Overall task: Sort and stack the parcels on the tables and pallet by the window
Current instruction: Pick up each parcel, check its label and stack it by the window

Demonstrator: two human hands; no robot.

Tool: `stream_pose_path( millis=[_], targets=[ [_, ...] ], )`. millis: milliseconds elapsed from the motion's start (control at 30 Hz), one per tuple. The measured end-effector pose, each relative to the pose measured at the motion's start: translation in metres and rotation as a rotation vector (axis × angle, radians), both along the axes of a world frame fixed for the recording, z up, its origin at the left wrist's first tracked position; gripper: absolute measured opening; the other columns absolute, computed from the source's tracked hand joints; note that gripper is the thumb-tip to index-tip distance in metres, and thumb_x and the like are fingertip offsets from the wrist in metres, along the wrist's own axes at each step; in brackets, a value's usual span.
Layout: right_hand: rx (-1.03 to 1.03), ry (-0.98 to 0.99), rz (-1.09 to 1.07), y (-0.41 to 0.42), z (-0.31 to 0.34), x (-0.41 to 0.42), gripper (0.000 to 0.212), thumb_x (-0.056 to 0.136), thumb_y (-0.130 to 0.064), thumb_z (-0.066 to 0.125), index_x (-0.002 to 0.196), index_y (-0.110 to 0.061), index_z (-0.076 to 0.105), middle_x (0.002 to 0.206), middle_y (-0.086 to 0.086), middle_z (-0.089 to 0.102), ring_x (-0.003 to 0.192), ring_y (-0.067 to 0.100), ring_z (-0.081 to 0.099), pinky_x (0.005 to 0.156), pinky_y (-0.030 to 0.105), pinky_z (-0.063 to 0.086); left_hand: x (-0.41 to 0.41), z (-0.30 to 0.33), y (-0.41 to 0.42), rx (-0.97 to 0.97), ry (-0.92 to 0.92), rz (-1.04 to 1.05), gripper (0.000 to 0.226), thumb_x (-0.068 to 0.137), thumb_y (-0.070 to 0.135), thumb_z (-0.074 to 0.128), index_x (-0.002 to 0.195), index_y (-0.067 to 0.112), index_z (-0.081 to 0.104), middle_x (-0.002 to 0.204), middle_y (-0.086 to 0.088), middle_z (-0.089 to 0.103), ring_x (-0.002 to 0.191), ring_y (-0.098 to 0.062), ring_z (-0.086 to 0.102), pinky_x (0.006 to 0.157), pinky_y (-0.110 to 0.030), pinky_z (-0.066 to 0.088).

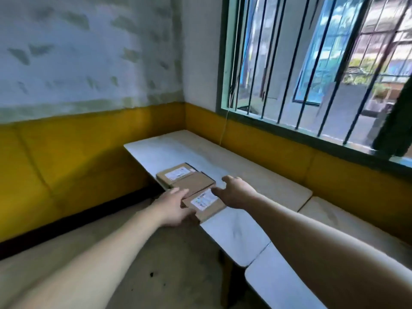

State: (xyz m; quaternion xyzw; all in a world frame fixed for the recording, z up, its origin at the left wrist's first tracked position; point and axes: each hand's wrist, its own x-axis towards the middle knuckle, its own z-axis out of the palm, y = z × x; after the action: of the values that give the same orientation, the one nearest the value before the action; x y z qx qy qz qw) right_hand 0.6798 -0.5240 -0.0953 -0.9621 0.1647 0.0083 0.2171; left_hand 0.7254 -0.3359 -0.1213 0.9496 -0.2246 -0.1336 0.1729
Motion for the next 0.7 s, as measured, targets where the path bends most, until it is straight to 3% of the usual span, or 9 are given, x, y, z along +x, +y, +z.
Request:
stream_pose_path(
  millis=[133,267,467,700],
  targets=[
    [0.022,0.054,0.064,0.024,-0.027,0.056,0.064,0.091,-0.062,0.05,0.143,-0.024,0.042,0.132,0.006,0.055,0.108,0.026,0.059,0.087,0.043,0.057,0.037,-0.019,0.027,0.01,0.017,0.038,0.077,0.091,0.054,0.053,0.153,0.024,0.018,0.161,-0.003,0.009,0.148,-0.023,0.008,0.12,-0.041,0.015],
    [0.022,0.069,0.083,0.026,-0.059,0.112,0.068,0.092,-0.062,0.047,0.146,-0.022,0.038,0.143,0.007,0.049,0.118,0.028,0.056,0.094,0.041,0.052,0.088,-0.043,0.033,0.01,0.065,0.066,0.076,0.09,0.052,0.055,0.152,0.026,0.02,0.161,-0.003,0.009,0.148,-0.023,0.01,0.119,-0.042,0.015],
    [0.063,0.122,0.063,0.016,-0.093,0.197,0.067,0.095,-0.06,0.045,0.148,-0.021,0.034,0.145,0.01,0.046,0.115,0.028,0.057,0.094,0.043,0.051,0.175,-0.064,0.031,0.004,0.15,0.107,0.073,0.092,0.048,0.055,0.152,0.023,0.022,0.161,-0.003,0.013,0.147,-0.02,0.012,0.117,-0.03,0.013],
    [0.096,0.176,0.001,0.01,-0.119,0.27,0.067,0.096,-0.059,0.044,0.148,-0.019,0.034,0.142,0.011,0.049,0.112,0.028,0.059,0.091,0.041,0.053,0.272,-0.087,0.031,0.042,0.196,0.109,0.074,0.091,0.048,0.056,0.152,0.024,0.022,0.161,-0.001,0.012,0.147,-0.019,0.014,0.117,-0.033,0.015]
  ],
)
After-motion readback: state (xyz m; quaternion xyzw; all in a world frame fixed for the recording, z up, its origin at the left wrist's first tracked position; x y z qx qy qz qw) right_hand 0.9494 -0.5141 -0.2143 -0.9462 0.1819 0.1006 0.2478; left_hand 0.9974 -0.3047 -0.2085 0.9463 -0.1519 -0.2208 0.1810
